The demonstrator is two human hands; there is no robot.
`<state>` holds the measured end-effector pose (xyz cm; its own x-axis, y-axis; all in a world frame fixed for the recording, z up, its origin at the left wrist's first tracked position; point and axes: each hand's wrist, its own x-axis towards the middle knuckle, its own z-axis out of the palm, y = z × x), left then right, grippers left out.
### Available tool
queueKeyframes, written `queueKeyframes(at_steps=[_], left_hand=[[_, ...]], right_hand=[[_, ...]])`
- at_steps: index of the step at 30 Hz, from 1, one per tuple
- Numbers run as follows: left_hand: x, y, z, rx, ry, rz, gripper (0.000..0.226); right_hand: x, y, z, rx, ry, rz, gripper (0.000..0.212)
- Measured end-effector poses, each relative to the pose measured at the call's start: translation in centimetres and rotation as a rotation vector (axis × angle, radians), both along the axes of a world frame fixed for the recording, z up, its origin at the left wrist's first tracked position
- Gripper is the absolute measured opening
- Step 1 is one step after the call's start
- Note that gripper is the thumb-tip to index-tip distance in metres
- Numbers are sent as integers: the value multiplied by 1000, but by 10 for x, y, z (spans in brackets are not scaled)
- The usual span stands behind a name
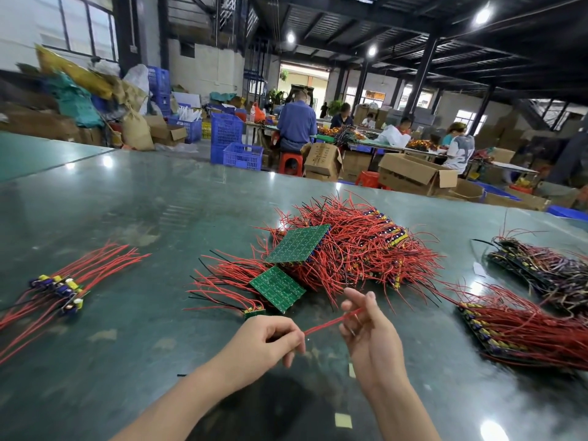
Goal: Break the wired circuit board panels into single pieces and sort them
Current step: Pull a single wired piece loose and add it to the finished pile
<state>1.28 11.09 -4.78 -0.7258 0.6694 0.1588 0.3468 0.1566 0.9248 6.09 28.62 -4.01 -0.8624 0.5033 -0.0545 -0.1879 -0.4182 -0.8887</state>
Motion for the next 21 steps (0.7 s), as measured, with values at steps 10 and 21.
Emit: queueKeyframes(at_steps=[10, 21], left_hand=[[-2, 7, 8, 321, -590, -2, 44], [0, 6, 0, 229, -567, 9, 13]], right_hand=[[2, -31, -7, 578, -9, 125, 19], [2, -26, -7, 494, -10, 12, 12]])
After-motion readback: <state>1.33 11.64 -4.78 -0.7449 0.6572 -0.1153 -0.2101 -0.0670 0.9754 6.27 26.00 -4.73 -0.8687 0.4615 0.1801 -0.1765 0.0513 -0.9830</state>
